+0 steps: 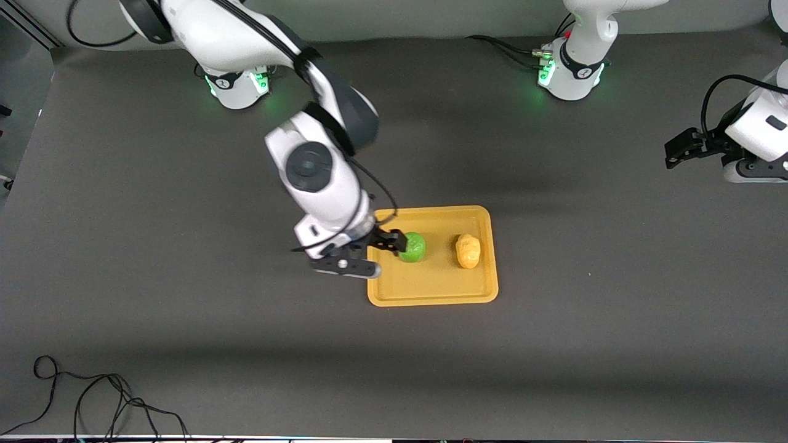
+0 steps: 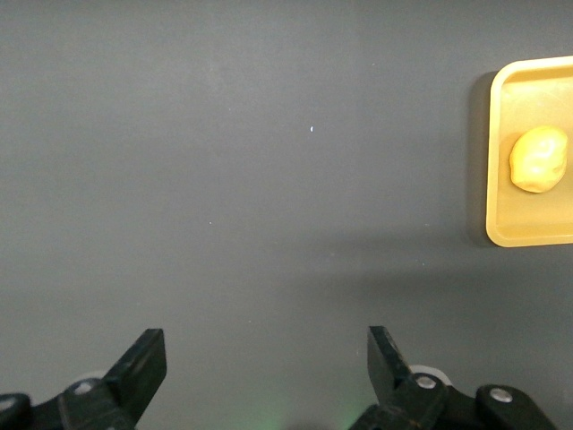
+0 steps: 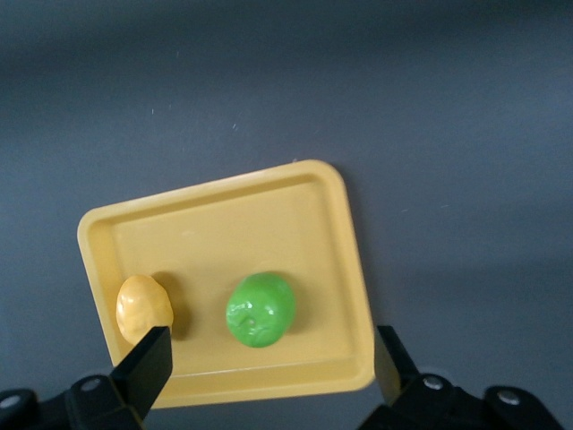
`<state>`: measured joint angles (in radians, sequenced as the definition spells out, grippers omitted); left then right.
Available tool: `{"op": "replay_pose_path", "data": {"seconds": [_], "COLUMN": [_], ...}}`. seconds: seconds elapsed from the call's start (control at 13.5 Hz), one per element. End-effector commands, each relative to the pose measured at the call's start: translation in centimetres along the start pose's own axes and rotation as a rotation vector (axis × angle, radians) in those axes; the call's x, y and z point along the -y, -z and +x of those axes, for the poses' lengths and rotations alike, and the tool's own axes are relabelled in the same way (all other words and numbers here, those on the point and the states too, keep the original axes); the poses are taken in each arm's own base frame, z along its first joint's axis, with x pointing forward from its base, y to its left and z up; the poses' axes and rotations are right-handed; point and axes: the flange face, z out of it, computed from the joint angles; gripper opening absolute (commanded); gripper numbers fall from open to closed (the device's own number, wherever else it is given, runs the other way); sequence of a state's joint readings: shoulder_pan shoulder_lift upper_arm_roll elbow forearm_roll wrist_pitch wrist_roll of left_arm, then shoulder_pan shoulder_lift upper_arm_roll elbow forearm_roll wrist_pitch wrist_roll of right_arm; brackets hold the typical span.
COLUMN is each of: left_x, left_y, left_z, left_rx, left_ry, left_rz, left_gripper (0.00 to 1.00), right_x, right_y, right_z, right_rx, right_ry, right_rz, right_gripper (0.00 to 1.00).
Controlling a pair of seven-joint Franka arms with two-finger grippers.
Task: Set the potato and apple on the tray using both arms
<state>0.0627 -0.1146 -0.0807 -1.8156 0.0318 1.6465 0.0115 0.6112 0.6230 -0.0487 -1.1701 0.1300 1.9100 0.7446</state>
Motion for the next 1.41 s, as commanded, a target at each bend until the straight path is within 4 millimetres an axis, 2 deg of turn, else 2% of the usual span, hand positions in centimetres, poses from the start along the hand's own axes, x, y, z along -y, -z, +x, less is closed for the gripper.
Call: {"op": "replay_pose_path", "data": {"seconds": [0.0,0.22,0.3,0.44,0.52,0.67,0.81,0.89,0.96,1.11,1.33], "left_x": [-0.1,0.5,0.7,0.9,1.0,0.9,0.7,0.6,0.6,0.7,0.7], "left_y": [0.3,0.5,0.6,0.6,0.5,0.7,0.8,0.7,0.7,0.7,0.2], "left_z": [0.6,0.8,0.9,0.9,0.8,0.8,0.9,0.8,0.9,1.0,1.7], "left_rx": [-0.016,-0.039,-0.05,-0.05,-0.045,-0.052,-0.056,-0.054,-0.056,-0.059,-0.073], "left_ry": [-0.016,0.001,0.004,0.008,0.01,0.01,0.007,0.009,0.009,0.01,0.007], "left_rz": [-0.005,-0.007,-0.007,-0.002,-0.002,-0.004,-0.006,-0.008,-0.008,-0.008,-0.007], "left_gripper": [1.0,1.0,1.0,1.0,1.0,1.0,1.0,1.0,1.0,1.0,1.0], "right_x": [-5.3,-13.5,-15.6,-21.3,-23.5,-28.1,-33.6,-35.7,-37.3,-40.2,-40.5], "right_y": [5.2,10.3,11.4,14.2,15.6,18.4,20.9,22.1,22.9,24.4,26.1], "right_z": [0.1,1.7,1.4,1.2,0.9,0.8,1.1,1.1,1.1,0.4,-0.9], "right_rx": [0.0,-0.004,0.009,0.007,0.009,0.004,0.035,0.04,0.049,0.06,0.049], "right_ry": [0.034,0.064,0.074,0.091,0.083,0.141,0.163,0.211,0.266,0.255,0.244], "right_rz": [-0.02,-0.024,-0.03,-0.036,-0.049,-0.156,-0.164,-0.162,-0.166,-0.16,-0.165], "right_gripper": [1.0,1.0,1.0,1.0,1.0,1.0,1.0,1.0,1.0,1.0,1.0]}}
